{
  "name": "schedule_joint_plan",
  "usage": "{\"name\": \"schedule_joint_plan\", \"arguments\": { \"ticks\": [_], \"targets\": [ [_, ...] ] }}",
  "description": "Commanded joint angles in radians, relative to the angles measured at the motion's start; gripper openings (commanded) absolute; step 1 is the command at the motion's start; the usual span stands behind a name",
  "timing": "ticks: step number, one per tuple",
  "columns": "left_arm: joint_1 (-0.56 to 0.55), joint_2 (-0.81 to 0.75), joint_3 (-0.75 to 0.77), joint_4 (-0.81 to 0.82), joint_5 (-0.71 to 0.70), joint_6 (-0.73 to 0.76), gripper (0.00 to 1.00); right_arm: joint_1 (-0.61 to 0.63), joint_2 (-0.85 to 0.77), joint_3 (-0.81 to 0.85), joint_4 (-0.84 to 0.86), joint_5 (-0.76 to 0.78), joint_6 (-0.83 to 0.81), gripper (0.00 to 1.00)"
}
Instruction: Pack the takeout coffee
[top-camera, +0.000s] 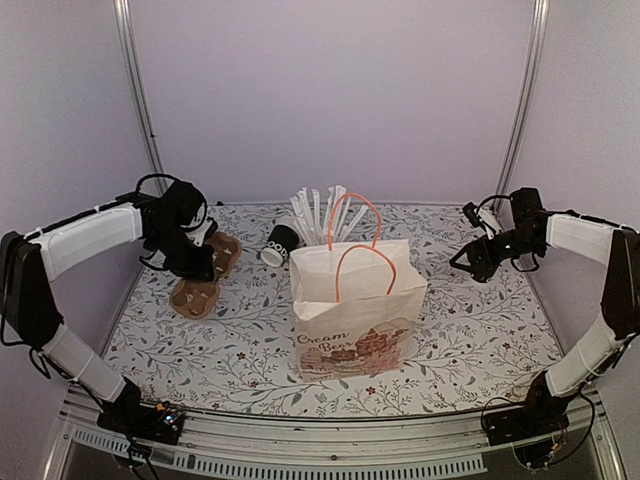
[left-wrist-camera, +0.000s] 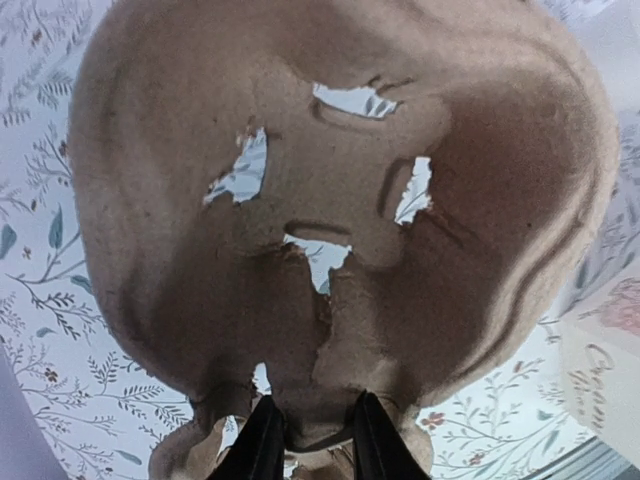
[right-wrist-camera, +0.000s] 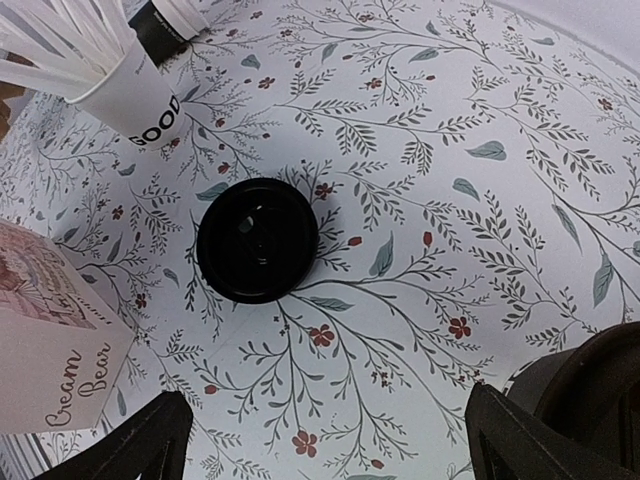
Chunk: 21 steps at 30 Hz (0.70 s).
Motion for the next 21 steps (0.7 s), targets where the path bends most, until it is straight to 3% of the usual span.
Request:
{"name": "schedule_joint_plan", "arguments": {
  "ticks": [1,8,15,21],
  "targets": [
    [-0.044,-0.153,0.111,-0.007,0.107,-0.03,0.24,-0.003,-0.061,0.026,-0.012,-0.121,-0.02,0.99],
    [-0.225,-0.302,0.284,0.145,0.186,-0.083,0.2,-0.003,-0.217,0.011,-0.013,-0.261,-0.082,0.99],
    [-0.512,-0.263,0.39,0.365,0.199,-0.023,0.21,0.027,-0.298,-0.002,-0.051,-0.357,-0.125,0.99],
    [-0.623,-0.164,0.41,0.55,0.304,0.034,0.21,0.034,-0.322,-0.084,0.011,-0.323,-0.13,0.99]
  ]
}}
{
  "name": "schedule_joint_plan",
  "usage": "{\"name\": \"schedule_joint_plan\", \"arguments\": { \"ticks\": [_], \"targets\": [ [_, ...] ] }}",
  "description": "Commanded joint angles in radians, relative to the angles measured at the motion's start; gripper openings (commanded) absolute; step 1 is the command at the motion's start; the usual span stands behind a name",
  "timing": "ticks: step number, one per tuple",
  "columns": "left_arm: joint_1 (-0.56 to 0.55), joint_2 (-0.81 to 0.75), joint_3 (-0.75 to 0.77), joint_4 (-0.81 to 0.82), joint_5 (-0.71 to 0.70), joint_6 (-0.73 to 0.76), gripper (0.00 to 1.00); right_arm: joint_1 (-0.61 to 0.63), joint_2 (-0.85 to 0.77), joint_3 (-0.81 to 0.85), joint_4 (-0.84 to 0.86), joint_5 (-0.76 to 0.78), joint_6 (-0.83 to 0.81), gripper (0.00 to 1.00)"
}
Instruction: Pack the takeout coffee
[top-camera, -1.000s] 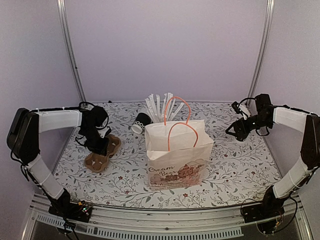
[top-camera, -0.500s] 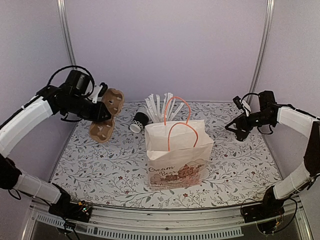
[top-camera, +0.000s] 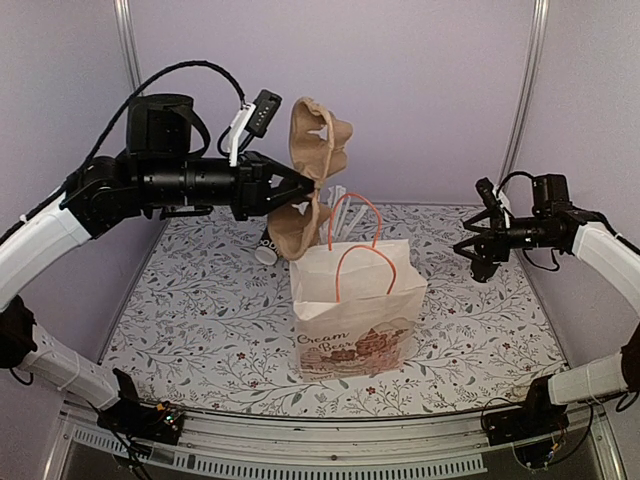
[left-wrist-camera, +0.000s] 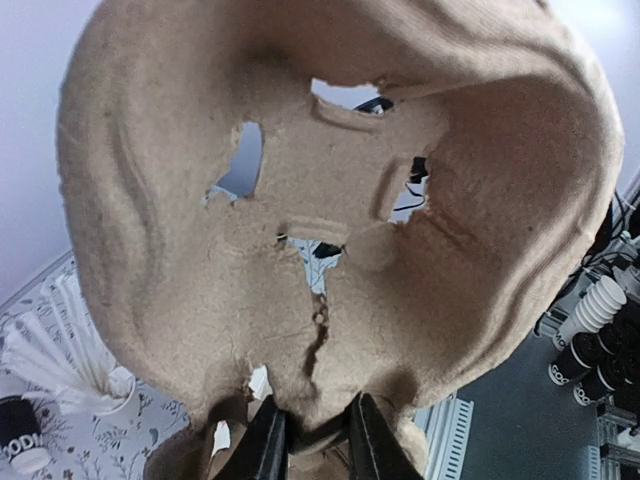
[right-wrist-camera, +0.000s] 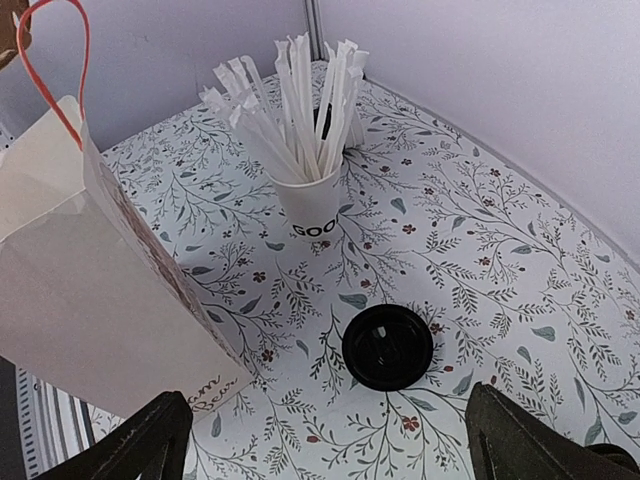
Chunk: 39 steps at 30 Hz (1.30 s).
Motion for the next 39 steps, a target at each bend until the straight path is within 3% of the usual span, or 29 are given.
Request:
{"name": "schedule_joint_plan", "arguments": {
  "ticks": [1,13,24,28,31,35,39],
  "targets": [
    [-0.054,0.08,0.021,0.177,0.09,0.066,0.21,0.005,-0.019,-0.071,0.04,-0.022,-0.009,0.99],
    [-0.061,0.22,0.034,0.245,0.18,0.12,0.22,0.005,-0.026,-0.089,0.047,-0.06,0.013,0.99],
    [-0.044,0.216,0.04,0.231,0.225,0.115,0.22,0.005,-0.022,-0.087,0.037,-0.076,0.007,0.99],
    [-0.023,0.181,0.093,0.19,0.187,0.123,0.24,0.018,-0.04,-0.009,-0.126,-0.211,-0.064,0.99],
    [-0.002,0.164,0.095,0.21,0.229,0.097,0.24,0.101,-0.107,0.106,-0.316,-0.266,-0.241,0.99],
    [0.009,0.174,0.096,0.233,0.28,0.066,0.24,0.228,-0.215,0.181,-0.404,-0.25,-0.321,0.99],
    [0.009,0.181,0.082,0.265,0.287,0.048,0.24,0.373,-0.136,0.306,-0.481,-0.244,-0.356,0.99]
  ]
}}
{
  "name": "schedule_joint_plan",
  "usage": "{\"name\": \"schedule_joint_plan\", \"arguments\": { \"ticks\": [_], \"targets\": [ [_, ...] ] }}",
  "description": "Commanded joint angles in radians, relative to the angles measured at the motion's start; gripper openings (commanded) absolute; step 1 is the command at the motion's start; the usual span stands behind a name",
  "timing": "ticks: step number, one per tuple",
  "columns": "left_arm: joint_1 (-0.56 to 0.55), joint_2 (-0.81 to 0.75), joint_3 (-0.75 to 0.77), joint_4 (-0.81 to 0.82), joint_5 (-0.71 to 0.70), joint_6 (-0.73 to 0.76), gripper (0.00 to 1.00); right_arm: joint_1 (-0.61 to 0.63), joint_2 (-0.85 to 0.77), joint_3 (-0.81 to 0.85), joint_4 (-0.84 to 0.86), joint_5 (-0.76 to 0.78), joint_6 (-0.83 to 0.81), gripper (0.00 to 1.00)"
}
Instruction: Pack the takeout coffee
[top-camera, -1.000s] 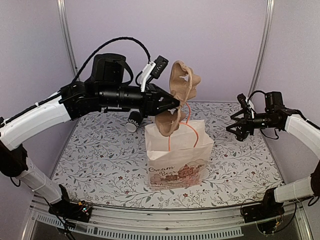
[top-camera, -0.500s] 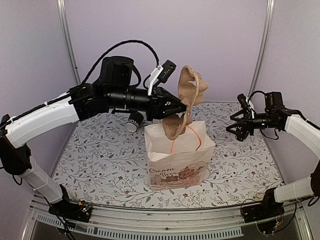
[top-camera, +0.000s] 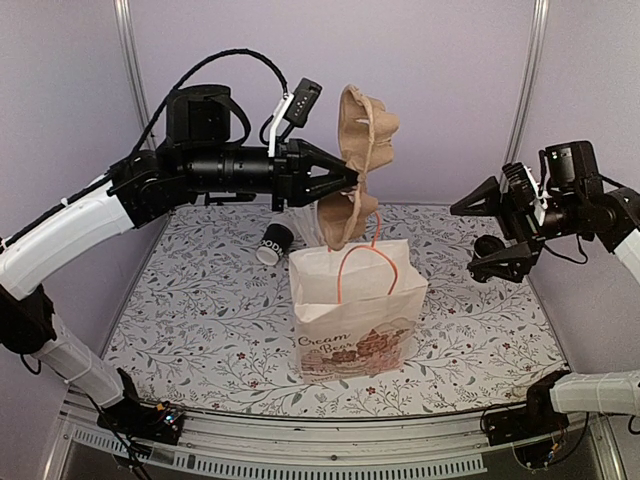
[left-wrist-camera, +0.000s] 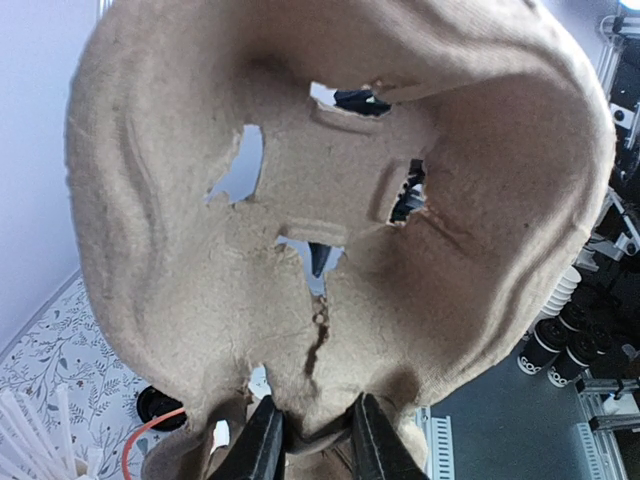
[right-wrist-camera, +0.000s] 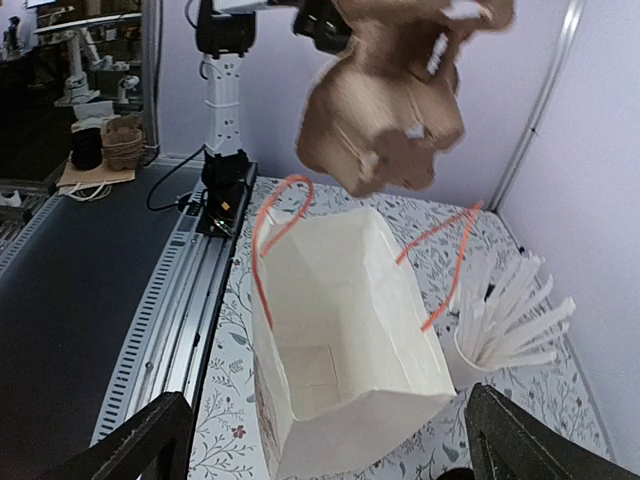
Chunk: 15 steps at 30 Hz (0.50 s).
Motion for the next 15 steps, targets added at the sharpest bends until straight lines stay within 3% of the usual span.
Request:
{"name": "schedule_joint_plan", "arguments": {
  "ticks": [1,4,7,15],
  "targets": [
    [0.011,0.005,0.0,0.045,0.029,-0.035,0.24,0.15,0.07,0.105,-0.111,-0.006,-0.084,0.99],
    [0.01,0.005,-0.001,0.051,0.026,-0.051,0.24,0.283,0.074,0.144,-0.01,0.122,0.007,0.98],
    [0.012,0.001,-0.009,0.048,0.009,-0.06,0.24,0.345,0.119,0.195,0.027,0.182,0.063,0.92],
    [0.048,-0.029,-0.052,0.032,-0.013,-0.075,0.24,0.556,0.167,0.094,0.146,0.416,0.1,0.74]
  ]
}}
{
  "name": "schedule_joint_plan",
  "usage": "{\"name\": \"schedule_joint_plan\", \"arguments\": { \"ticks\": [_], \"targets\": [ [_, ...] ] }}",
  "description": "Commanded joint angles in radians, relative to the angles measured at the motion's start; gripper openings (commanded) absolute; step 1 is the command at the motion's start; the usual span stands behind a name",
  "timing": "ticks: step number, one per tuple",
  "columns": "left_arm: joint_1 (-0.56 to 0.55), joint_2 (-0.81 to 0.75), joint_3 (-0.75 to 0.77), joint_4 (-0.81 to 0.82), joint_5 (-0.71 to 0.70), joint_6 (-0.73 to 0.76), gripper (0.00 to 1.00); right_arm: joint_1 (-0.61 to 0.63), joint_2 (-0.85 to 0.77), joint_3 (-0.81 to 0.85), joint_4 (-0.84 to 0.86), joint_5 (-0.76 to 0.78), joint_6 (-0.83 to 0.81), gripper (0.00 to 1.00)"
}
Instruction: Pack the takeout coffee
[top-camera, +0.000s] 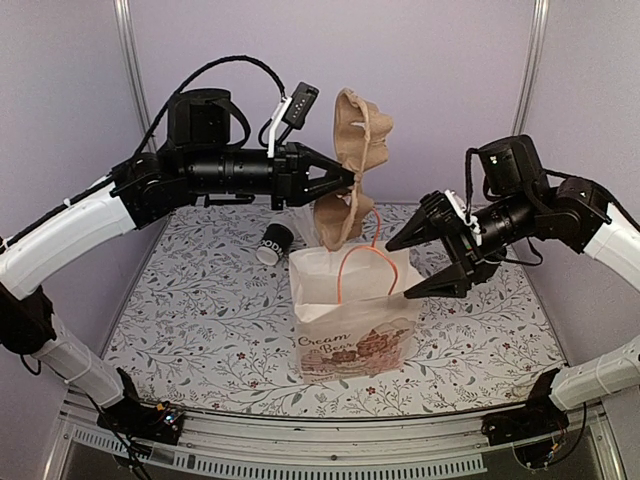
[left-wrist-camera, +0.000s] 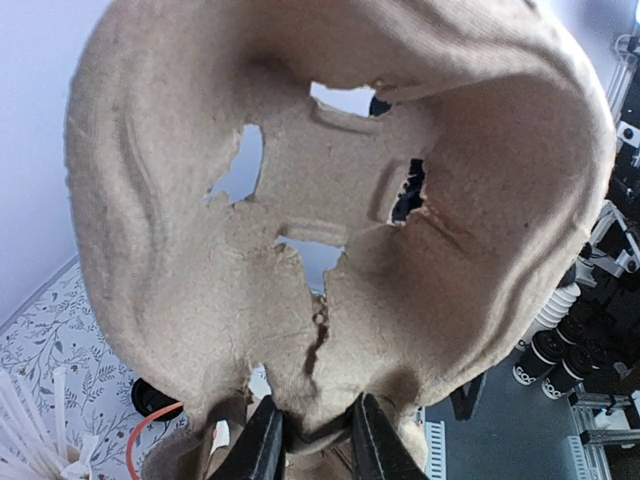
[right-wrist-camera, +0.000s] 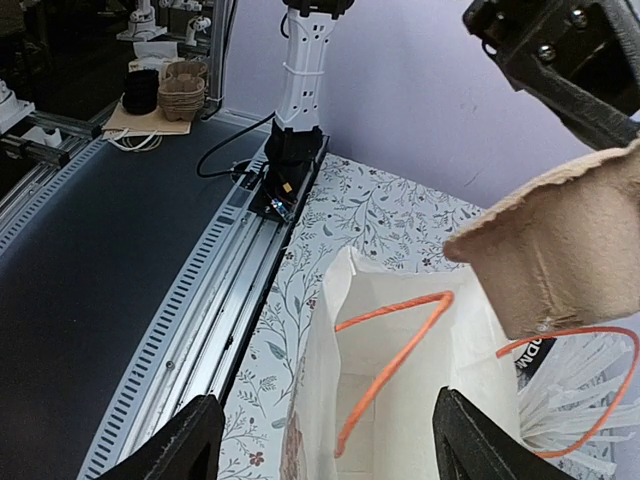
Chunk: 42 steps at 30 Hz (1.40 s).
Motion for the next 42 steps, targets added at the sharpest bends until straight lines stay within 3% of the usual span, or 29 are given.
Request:
{"name": "schedule_joint_plan", "arguments": {
  "ticks": [1,9,18,31,36,42],
  "targets": [
    [0.041,-0.03,-0.044,0.021,-0.007,-0.025,0.24,0.11,0.014,-0.063,0.072,0.15,0.041,0.71],
    [0.044,0.001,-0.085,0.03,0.084,-0.06,0.24,0.175,0.015,-0.062,0.043,0.113,-0.004,0.37],
    [0.011,0.026,-0.142,0.031,0.126,-0.082,0.24,0.177,0.019,-0.054,0.007,0.086,-0.038,0.21],
    [-0.037,0.078,-0.093,-0.228,0.019,-0.064,0.23,0.177,0.026,-0.027,-0.057,0.051,-0.08,0.21],
    [-0.064,0.127,-0.03,-0.398,-0.029,-0.072,0.24,0.178,0.039,0.005,-0.114,0.066,-0.114,0.33],
    [-0.069,0.124,-0.021,-0.48,-0.093,-0.07,0.24,0.178,0.011,0.055,-0.157,0.123,-0.146,0.49]
  ]
}}
